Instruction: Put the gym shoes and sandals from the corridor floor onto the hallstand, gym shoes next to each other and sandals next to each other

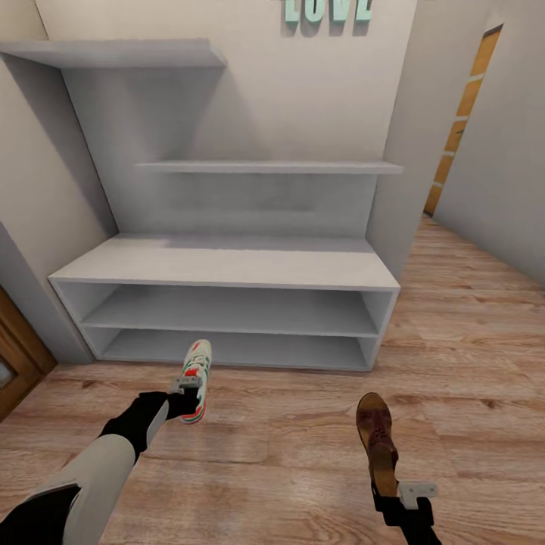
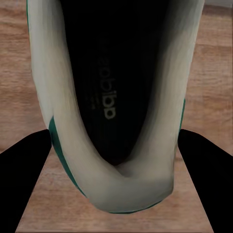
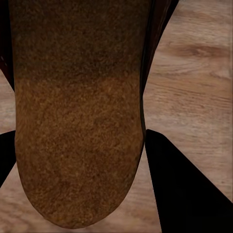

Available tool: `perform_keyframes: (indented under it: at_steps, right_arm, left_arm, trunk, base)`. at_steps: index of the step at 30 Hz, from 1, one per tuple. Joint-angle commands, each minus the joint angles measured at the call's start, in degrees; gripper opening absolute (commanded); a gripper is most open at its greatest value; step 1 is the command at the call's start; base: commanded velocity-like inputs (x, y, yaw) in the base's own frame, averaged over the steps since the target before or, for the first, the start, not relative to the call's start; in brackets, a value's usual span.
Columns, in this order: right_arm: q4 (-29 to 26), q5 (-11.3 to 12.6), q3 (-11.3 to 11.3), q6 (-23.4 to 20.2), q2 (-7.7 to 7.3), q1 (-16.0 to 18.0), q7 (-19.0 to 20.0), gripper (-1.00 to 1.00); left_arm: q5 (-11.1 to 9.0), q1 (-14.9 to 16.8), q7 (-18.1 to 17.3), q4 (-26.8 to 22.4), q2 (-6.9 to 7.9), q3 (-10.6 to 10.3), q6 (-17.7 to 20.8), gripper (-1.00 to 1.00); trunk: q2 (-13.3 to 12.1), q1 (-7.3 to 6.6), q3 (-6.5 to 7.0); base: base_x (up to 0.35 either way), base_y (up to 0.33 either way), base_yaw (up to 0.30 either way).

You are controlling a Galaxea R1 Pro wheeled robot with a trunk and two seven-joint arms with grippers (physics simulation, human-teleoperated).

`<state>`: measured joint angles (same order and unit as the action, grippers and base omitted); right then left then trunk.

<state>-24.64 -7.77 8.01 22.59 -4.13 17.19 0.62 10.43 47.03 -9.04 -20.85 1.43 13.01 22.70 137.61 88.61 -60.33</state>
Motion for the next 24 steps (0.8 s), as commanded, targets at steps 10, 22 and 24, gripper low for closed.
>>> perform_keyframes:
  at_steps: [10, 22, 24]
  right_arm:
    - [0.0, -0.4, 0.4, 0.1, -0.22, 0.0, 0.1, -1.00]
    - [-3.5, -0.4, 11.9, -8.2, -2.83, 0.0, 0.3, -1.00]
    - [-4.4, -0.4, 14.9, -9.4, -3.29, 0.0, 0.4, -1.00]
  left_arm:
    - [0.6, 0.2, -0.5, -0.4, 0.50, -0.7, 0.5, -1.00]
    - [0.7, 0.5, -0.5, -0.3, 0.59, -2.6, 0.7, -1.00]
    - [0.7, 0.4, -0.5, -0.4, 0.55, -3.1, 0.7, -1.00]
  trunk:
    - [0.0, -0.01, -0.05]
    - [0.0, -0.01, -0.05]
    - [0.0, -0.01, -0.05]
  base:
    - [0.000, 0.000, 0.000]
    - [0.000, 0.000, 0.000]
    - [0.000, 0.000, 0.000]
